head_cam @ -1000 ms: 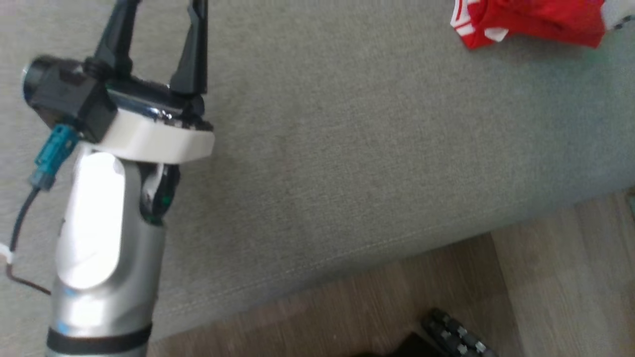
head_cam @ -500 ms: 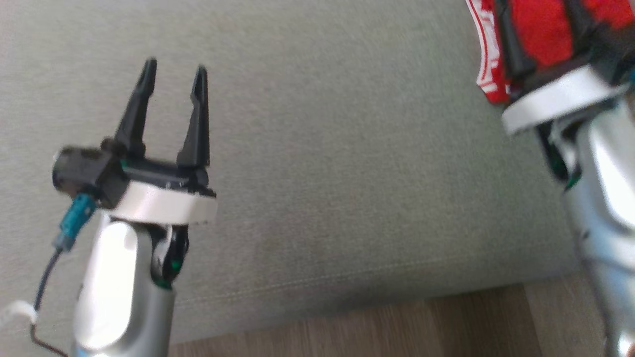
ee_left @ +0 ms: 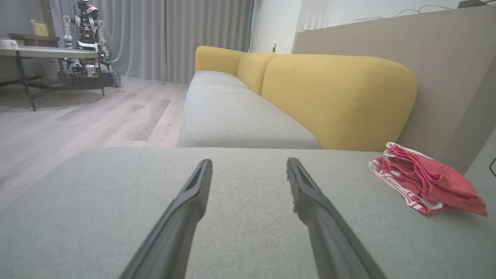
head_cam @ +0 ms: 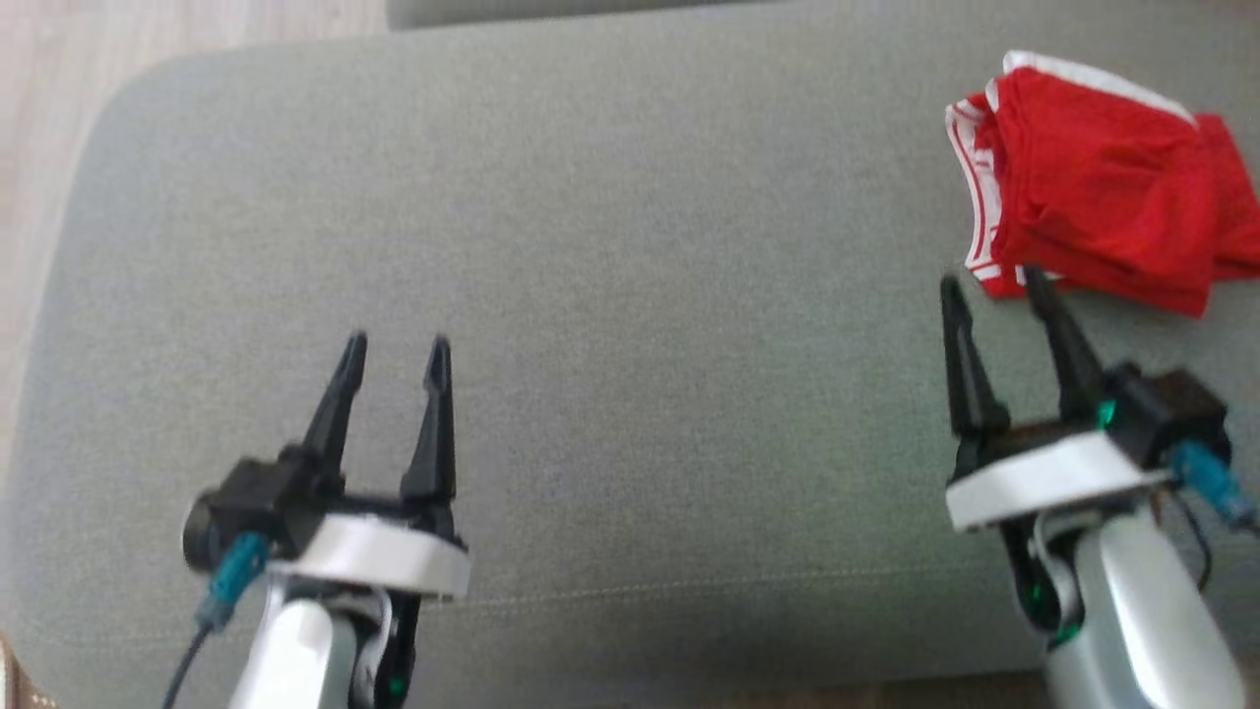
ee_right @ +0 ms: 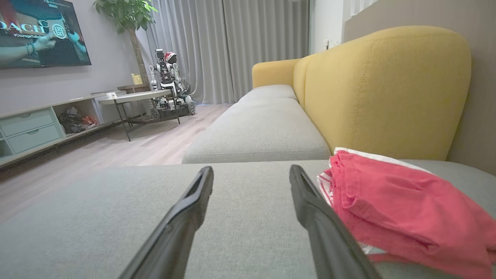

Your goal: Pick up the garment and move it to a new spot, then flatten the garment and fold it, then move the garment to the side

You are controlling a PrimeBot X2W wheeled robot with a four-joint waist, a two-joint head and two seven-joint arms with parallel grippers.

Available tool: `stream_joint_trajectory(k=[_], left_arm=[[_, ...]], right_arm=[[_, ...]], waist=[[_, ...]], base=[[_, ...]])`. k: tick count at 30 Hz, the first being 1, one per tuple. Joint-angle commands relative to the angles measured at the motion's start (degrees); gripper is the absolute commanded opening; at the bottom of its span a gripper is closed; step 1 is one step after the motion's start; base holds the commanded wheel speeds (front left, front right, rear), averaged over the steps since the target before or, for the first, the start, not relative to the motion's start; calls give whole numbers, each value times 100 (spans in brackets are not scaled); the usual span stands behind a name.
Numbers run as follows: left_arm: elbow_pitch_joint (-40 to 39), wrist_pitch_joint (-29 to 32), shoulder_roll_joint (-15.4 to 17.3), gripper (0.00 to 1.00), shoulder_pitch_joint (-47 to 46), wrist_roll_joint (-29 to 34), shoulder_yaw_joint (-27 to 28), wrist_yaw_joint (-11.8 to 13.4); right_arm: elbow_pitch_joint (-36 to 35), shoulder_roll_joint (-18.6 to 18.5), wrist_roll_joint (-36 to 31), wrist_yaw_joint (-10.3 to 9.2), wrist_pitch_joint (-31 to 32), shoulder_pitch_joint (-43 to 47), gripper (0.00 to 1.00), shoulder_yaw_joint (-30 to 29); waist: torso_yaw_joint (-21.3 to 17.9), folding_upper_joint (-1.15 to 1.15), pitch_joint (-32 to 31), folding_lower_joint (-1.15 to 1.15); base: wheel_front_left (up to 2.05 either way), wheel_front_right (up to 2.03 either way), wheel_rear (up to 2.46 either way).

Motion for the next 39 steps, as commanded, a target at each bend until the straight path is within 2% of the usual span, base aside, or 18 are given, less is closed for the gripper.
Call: stream_joint_trajectory(k=[1, 8, 16, 20, 39], left_arm=[[-156, -29, 43, 100, -53, -13, 197, 57], [-99, -29, 43, 100, 169, -195, 292, 280], [-200, -29, 43, 100, 227, -67, 318, 315], [-138, -29, 43, 100, 263, -243, 314, 155], [-70, -29, 42, 100, 305, -520, 511, -154]], right_arm=[[-269, 49, -51, -1, -36, -10, 100, 96], [-415, 169, -146, -1, -36, 343, 100, 6], [-424, 196, -163, -1, -36, 409, 100, 28], [-431, 200, -128, -1, -36, 415, 100, 32], [-376, 202, -84, -1, -36, 377, 100, 191]], waist=[[20, -1, -132, 0], [6, -1, -243, 0], [-31, -1, -307, 0], [-44, -1, -324, 0], [-57, -1, -385, 0]], base=[[0, 0, 0], [0, 0, 0], [0, 0, 0], [0, 0, 0], [0, 0, 0]])
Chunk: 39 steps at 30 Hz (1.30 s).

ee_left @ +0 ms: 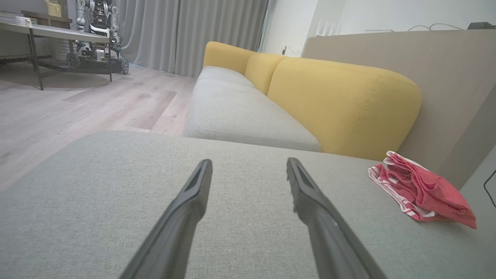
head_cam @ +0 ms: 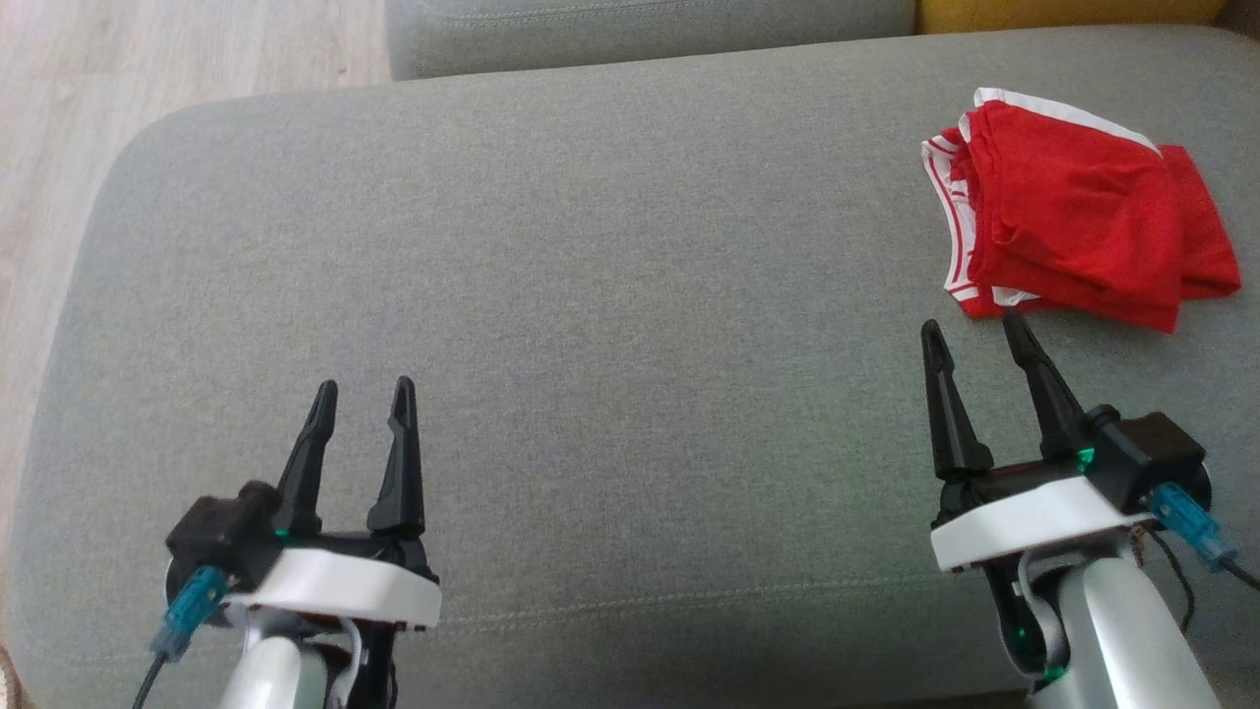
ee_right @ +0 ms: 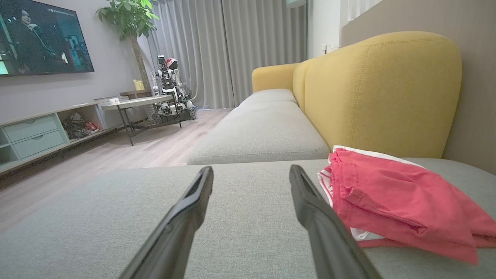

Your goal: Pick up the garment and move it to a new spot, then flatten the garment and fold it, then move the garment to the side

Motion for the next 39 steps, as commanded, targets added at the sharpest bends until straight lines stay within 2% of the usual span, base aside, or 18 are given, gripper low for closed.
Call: stream_joint_trajectory(k=[1, 13, 14, 18, 39], left_arm=[[-241, -31, 37, 100, -81, -58, 189, -54], [-430, -31, 37, 100, -21, -149, 232, -134], [-186, -1, -4, 0, 117, -152, 25, -142], [104, 6, -13, 0, 222, -159, 10, -142], [240, 301, 66, 0, 96, -1558, 181, -237]], right_arm=[[-164, 32, 9, -1, -36, -126, 100, 136], [-156, 32, 25, -1, -36, -119, 100, 129], [44, 0, 3, 0, 1, 2, 0, -21], [327, 0, 10, 0, 4, 109, 0, -15], [362, -61, 1522, 0, 302, 117, 0, -84]], waist=[[-7, 0, -14, 0], [-26, 0, -20, 0], [-27, 0, -21, 0], [-27, 0, -22, 0], [1, 0, -66, 0]], base=[[0, 0, 0], [0, 0, 0], [0, 0, 0], [0, 0, 0], [0, 0, 0]])
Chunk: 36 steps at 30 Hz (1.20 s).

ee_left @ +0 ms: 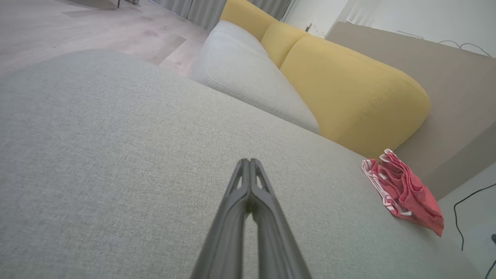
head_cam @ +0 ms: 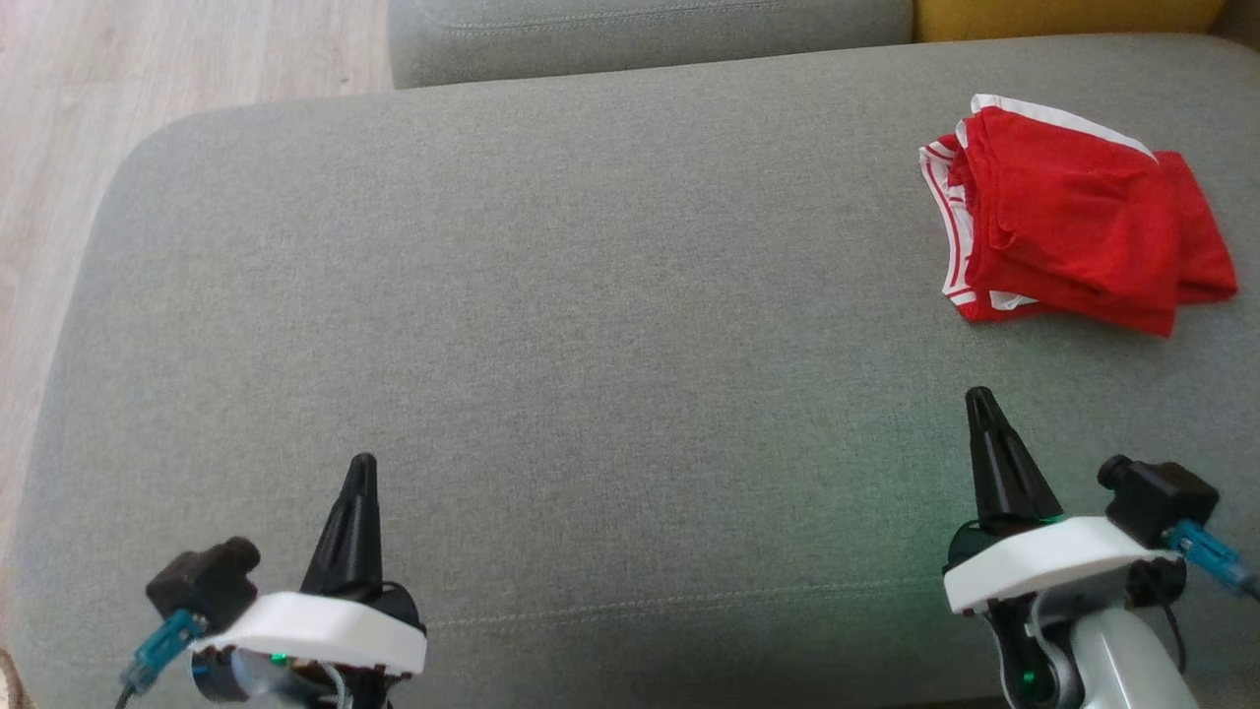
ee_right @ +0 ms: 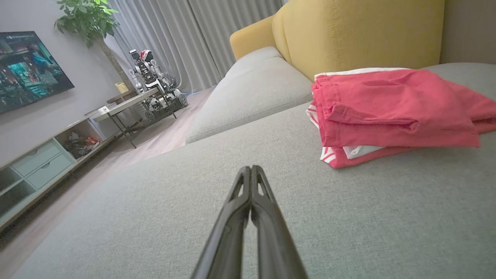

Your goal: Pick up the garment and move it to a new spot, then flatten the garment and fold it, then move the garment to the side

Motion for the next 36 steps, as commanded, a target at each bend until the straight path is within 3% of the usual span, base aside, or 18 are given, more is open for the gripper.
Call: stream_joint_trajectory(k=[1, 36], left_arm=[[-144, 20, 69, 0, -305, -141, 123, -43], [43, 531, 139, 0, -496, -2239, 460, -192]], right_arm=[[-163, -58, 161, 0, 34, -223, 0, -21], [-103, -98, 2434, 0, 554, -213, 0, -201]], waist=[[2, 0, -2, 0], [45, 0, -70, 0]], base=[[0, 0, 0], [0, 0, 0]])
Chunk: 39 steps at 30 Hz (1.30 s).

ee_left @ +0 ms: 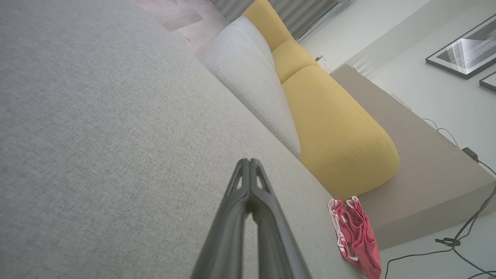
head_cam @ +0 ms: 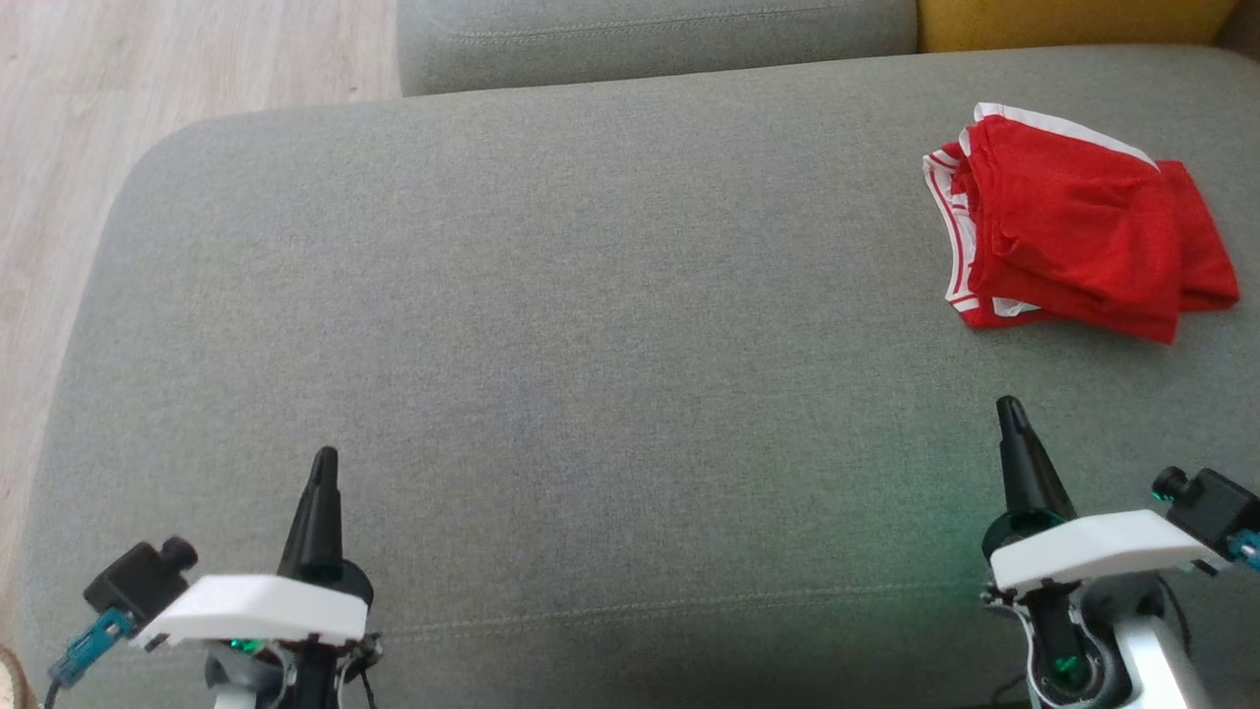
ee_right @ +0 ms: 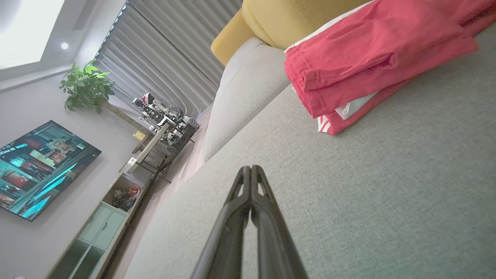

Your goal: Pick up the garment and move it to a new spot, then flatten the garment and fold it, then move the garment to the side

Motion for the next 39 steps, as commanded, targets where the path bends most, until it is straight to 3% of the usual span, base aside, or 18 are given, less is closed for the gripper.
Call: stream_joint_trajectory(k=[1, 39], left_arm=[[-142, 29, 91, 0, -295, -142, 144, -51], [79, 659, 117, 0, -514, -2428, 591, -217]], right_arm=[[-160, -84, 166, 0, 40, -213, 0, 5], [-87, -83, 2653, -1, 672, -207, 0, -261]], waist=[[1, 0, -2, 0], [51, 0, -78, 0]], base=[[0, 0, 0], [0, 0, 0]])
